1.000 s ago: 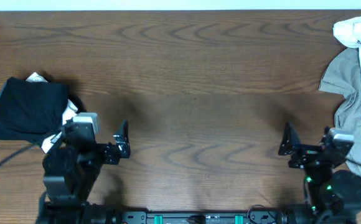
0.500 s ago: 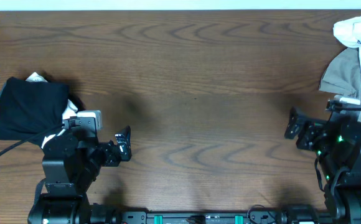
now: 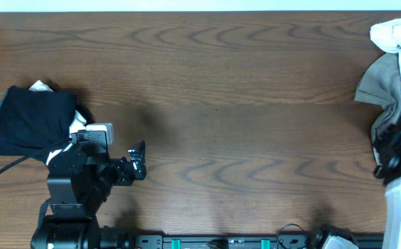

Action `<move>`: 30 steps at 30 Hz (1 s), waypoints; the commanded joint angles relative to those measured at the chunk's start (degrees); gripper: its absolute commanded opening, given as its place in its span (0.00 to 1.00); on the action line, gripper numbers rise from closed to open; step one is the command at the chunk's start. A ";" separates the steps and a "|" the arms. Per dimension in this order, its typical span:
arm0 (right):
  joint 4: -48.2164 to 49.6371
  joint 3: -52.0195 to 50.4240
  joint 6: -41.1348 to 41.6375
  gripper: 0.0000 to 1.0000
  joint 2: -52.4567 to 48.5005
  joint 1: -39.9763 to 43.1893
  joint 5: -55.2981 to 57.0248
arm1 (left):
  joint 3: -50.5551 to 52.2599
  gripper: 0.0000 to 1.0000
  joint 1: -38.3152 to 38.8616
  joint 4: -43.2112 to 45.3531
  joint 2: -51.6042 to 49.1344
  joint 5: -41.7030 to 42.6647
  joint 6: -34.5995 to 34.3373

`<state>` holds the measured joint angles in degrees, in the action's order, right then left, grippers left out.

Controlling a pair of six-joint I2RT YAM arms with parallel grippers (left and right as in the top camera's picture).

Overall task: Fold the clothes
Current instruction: 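Reach the right gripper into the clothes pile and grasp the white t-shirt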

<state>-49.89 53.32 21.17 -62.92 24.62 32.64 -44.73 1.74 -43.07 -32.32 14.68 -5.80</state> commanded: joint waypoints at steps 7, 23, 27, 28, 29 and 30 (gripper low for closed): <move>1.73 0.66 3.23 0.91 -16.81 17.07 -6.25 | -1.05 0.98 0.33 -0.13 0.04 0.33 -0.52; 15.85 0.66 -5.57 0.86 -30.64 24.11 -13.07 | -1.05 0.98 0.33 -0.22 0.04 0.33 -0.55; 18.73 0.66 -7.15 0.83 -32.54 24.13 -14.05 | -1.05 0.98 0.33 -0.22 0.04 0.33 -0.55; 19.17 0.66 -7.76 0.83 -33.18 24.22 -14.10 | -1.05 0.98 0.33 -0.22 0.04 0.35 -0.55; 19.54 0.66 -8.09 0.82 -33.83 24.24 -14.05 | -1.05 0.98 0.33 -0.22 0.04 0.35 -0.55; 19.93 0.66 -8.41 0.82 -34.42 24.24 -14.08 | -1.05 0.98 0.33 -0.22 0.04 0.35 -0.55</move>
<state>-30.52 53.32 15.35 -95.42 48.21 19.16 -44.73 1.74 -43.27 -32.32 14.66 -6.02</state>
